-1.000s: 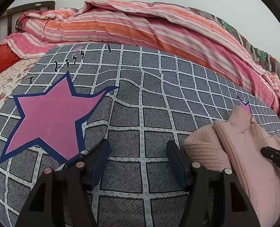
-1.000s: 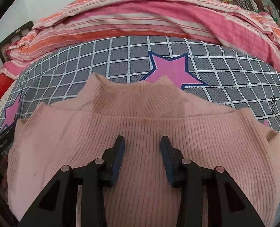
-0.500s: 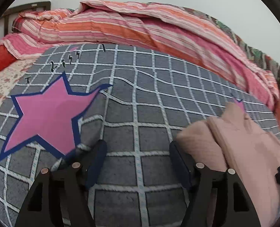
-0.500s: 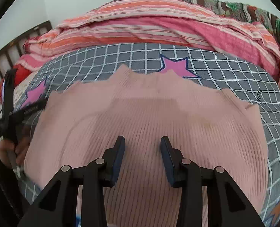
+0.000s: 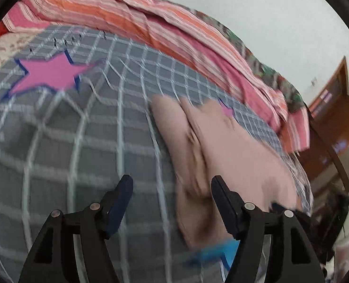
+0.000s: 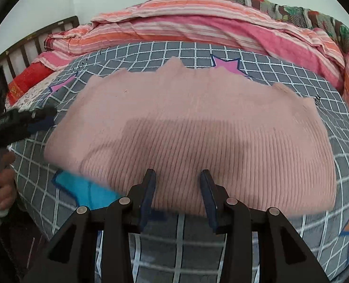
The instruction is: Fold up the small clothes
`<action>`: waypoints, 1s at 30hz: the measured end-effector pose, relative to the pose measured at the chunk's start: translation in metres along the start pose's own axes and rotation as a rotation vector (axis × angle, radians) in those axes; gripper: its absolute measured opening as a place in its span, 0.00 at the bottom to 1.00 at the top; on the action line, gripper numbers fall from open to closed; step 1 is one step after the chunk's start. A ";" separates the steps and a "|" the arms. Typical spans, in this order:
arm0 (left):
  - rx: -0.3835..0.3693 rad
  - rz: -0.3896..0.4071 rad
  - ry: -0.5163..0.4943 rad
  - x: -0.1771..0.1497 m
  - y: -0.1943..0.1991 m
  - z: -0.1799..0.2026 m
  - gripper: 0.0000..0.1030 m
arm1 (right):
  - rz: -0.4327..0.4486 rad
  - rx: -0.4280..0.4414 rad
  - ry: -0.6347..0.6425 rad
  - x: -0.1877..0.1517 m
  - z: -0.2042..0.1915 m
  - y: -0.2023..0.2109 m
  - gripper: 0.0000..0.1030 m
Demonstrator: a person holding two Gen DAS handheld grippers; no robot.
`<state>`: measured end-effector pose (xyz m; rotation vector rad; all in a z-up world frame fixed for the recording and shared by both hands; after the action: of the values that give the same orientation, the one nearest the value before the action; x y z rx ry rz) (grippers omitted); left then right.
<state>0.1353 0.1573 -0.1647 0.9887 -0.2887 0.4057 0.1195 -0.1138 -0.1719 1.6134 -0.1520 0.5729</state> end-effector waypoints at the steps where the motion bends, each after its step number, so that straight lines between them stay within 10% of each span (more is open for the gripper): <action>1: 0.003 -0.003 -0.003 -0.006 -0.001 0.004 0.65 | 0.005 0.009 0.006 -0.004 0.000 0.004 0.38; 18: -0.282 0.070 0.182 -0.035 -0.038 0.038 0.64 | 0.078 0.135 -0.092 -0.038 0.068 0.055 0.37; 30: -0.017 0.198 0.280 0.002 -0.049 0.049 0.28 | 0.110 0.116 -0.238 -0.059 0.142 0.065 0.37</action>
<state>0.1572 0.0926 -0.1748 0.8765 -0.1368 0.7138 0.0797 -0.2730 -0.1433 1.7923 -0.3929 0.4792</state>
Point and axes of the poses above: each gripper's, at about its wrist camera, not at the fingertips, and y roughly against the way its jaws point, z to its right, x to its top, the point moved 2 cm from there along -y, roughly the way its jaws point, and after that the axes turned 13 degrees about -z, right-handed, at the moved point
